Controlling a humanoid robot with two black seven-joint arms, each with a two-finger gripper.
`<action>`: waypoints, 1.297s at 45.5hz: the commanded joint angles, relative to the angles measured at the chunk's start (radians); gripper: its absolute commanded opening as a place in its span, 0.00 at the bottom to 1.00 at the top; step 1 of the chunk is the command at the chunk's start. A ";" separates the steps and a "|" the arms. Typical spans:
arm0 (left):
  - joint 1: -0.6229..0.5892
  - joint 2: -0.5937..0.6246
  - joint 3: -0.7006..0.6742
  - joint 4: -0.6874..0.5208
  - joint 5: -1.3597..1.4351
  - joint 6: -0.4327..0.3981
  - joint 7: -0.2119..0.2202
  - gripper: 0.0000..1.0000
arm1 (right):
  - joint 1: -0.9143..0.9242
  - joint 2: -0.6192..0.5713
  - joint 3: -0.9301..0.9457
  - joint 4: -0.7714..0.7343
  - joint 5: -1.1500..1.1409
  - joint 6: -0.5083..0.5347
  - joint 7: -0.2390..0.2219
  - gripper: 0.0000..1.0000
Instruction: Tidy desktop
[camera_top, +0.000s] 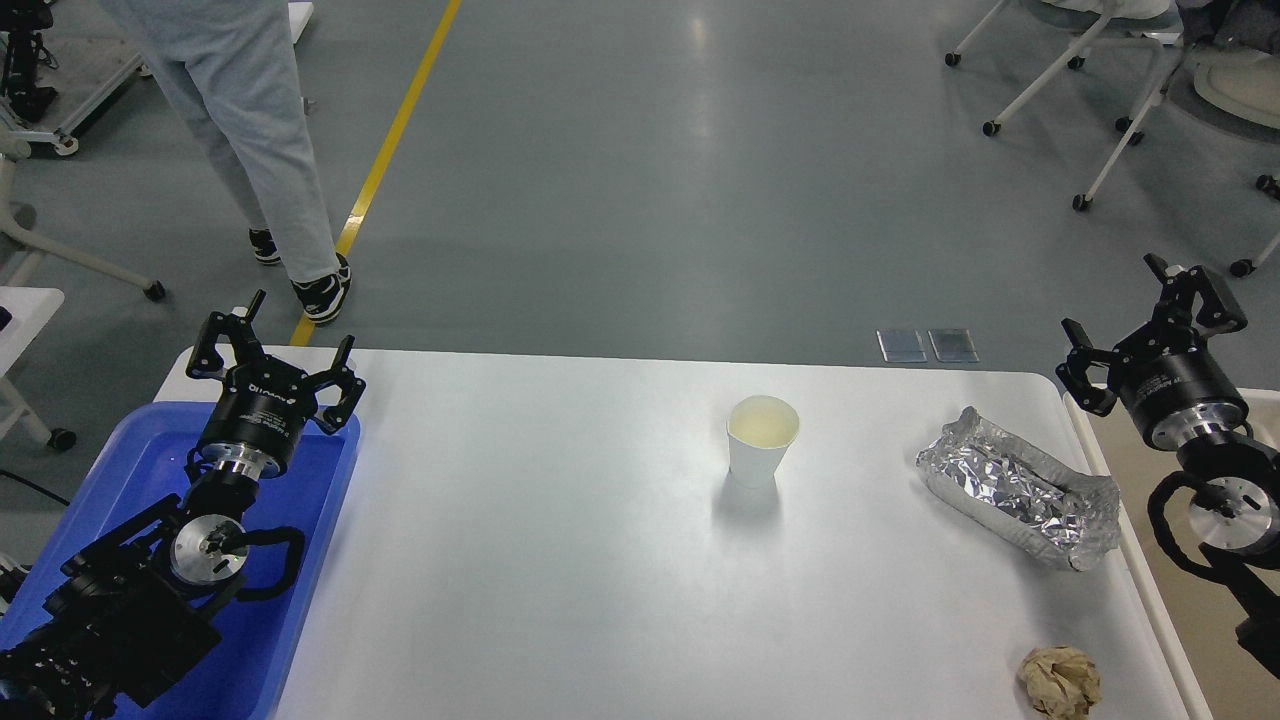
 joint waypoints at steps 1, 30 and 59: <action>0.000 0.000 0.000 0.000 0.000 -0.001 0.000 1.00 | 0.018 0.020 -0.004 -0.023 0.001 -0.001 0.001 1.00; 0.000 0.000 0.000 0.000 0.000 0.000 0.000 1.00 | 0.021 0.037 -0.006 -0.008 0.003 0.003 0.001 1.00; 0.000 0.001 0.000 0.000 0.000 -0.001 0.000 1.00 | 0.077 -0.248 -0.183 0.356 -0.124 -0.086 -0.210 1.00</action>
